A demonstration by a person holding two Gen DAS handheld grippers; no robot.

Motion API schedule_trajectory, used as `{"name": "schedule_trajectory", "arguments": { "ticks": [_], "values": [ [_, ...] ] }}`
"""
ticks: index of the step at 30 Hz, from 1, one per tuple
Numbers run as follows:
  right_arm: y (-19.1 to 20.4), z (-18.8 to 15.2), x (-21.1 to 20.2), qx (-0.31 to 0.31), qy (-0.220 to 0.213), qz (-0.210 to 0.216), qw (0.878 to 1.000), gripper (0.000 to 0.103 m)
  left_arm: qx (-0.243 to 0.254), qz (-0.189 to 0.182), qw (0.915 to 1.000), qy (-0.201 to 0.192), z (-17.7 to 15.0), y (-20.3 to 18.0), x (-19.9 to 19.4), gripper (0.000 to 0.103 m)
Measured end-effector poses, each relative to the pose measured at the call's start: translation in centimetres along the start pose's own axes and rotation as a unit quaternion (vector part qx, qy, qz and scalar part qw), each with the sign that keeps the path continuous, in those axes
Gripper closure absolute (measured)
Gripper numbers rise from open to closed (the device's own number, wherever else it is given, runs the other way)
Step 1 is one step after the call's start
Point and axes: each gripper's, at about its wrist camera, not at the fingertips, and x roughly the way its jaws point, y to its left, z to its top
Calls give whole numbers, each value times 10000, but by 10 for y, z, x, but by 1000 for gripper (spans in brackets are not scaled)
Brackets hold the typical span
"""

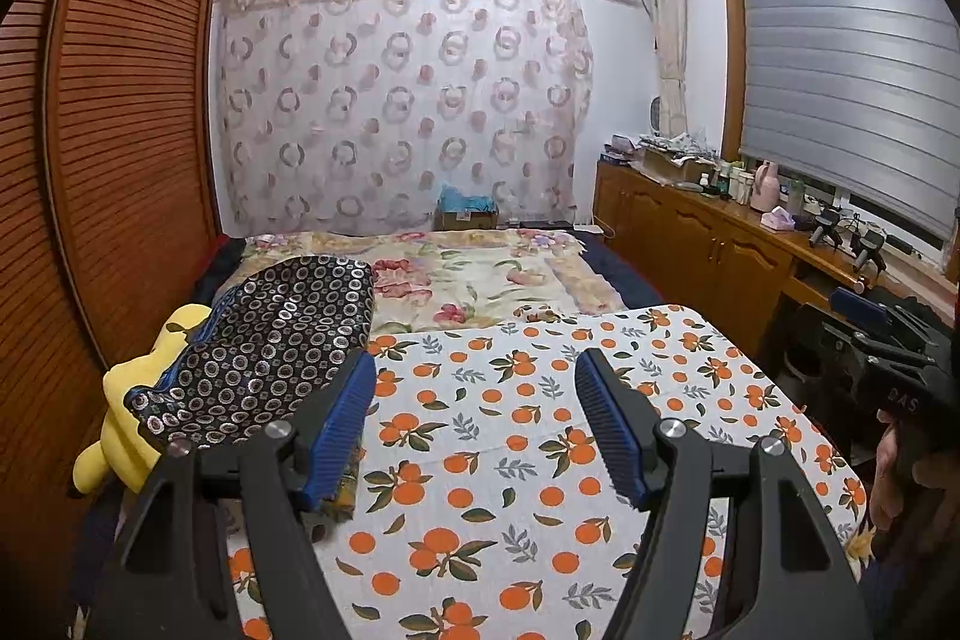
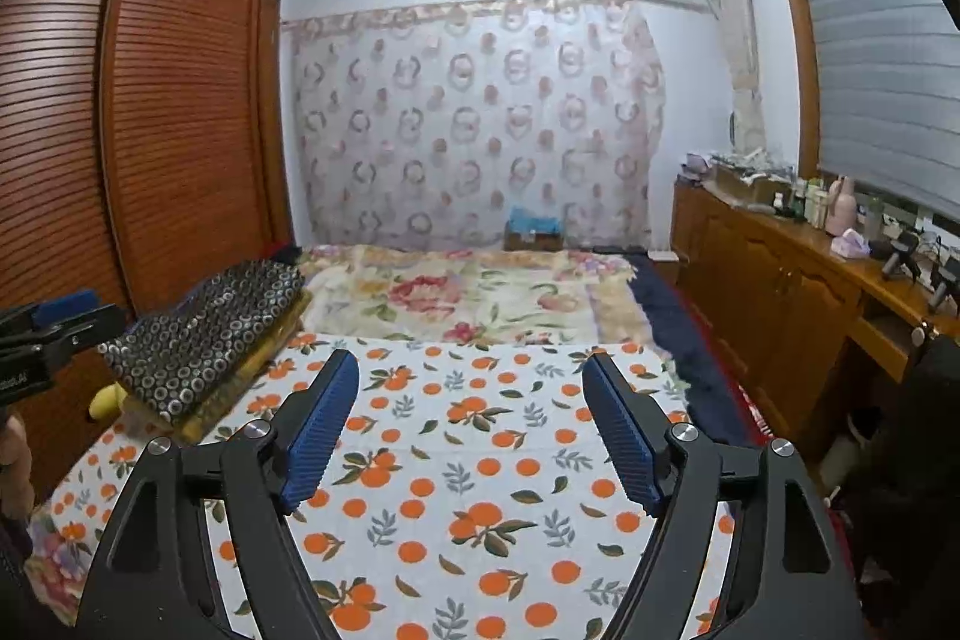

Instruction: Fold small clothes

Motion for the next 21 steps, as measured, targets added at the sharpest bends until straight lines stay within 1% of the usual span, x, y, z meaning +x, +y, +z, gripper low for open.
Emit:
{"name": "schedule_trajectory", "arguments": {
  "ticks": [21],
  "values": [
    [-4,-1,-3,15,4,14,10000,23,10,46,10000,-20,-1,5,-5,34]
  ]
}}
